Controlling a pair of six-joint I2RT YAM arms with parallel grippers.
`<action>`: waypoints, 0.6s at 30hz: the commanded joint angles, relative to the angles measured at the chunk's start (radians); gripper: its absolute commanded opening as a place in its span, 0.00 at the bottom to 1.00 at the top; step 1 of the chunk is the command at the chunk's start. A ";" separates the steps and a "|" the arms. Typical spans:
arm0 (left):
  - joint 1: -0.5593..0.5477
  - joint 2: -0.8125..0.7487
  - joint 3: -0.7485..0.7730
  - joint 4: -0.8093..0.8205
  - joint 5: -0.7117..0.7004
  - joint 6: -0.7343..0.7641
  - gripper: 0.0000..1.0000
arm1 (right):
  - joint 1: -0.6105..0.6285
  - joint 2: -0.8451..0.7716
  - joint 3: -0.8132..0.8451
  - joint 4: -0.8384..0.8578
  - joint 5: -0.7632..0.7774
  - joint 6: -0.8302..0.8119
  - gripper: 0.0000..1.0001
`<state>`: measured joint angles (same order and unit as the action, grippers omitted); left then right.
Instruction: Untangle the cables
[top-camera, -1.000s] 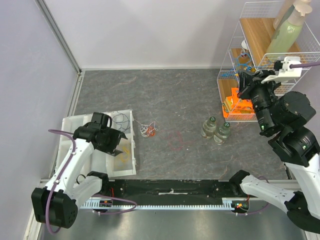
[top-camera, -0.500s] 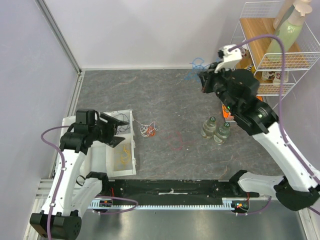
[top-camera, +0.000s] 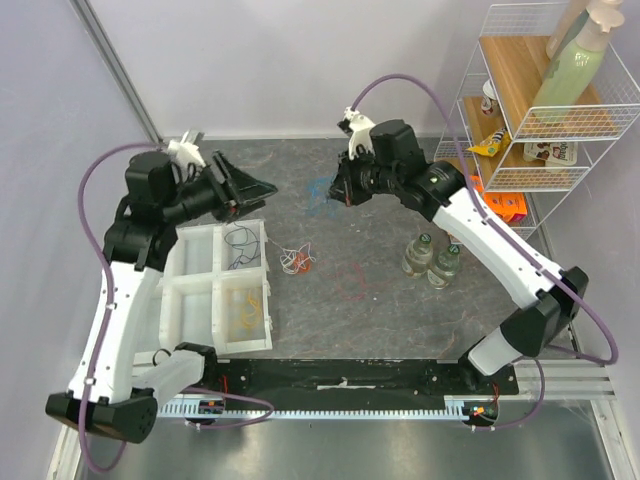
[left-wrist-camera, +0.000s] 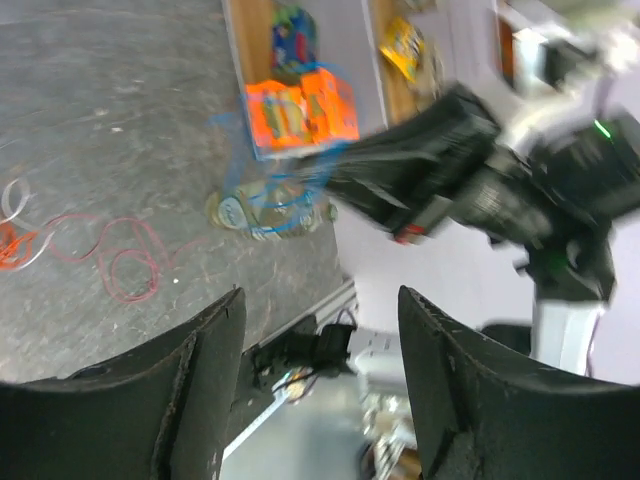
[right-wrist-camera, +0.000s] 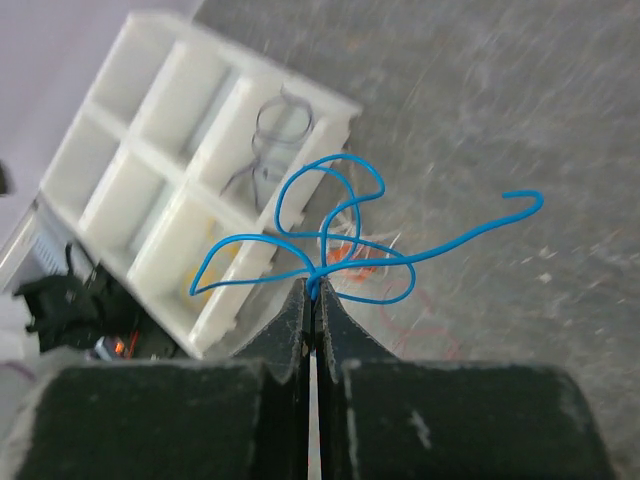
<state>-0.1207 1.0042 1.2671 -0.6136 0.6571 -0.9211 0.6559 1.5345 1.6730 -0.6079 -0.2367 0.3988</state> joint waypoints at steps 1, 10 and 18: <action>-0.170 0.102 0.170 -0.090 -0.005 0.318 0.68 | -0.004 0.044 0.041 -0.128 -0.214 0.024 0.00; -0.493 0.090 0.176 -0.097 -0.250 0.611 0.74 | -0.002 0.069 0.030 -0.052 -0.453 0.121 0.00; -0.545 0.010 0.147 -0.112 -0.490 0.789 0.81 | -0.002 0.056 -0.048 0.166 -0.598 0.282 0.00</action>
<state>-0.6556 1.0470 1.4181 -0.7212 0.2821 -0.2985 0.6563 1.6165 1.6527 -0.5827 -0.7185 0.5747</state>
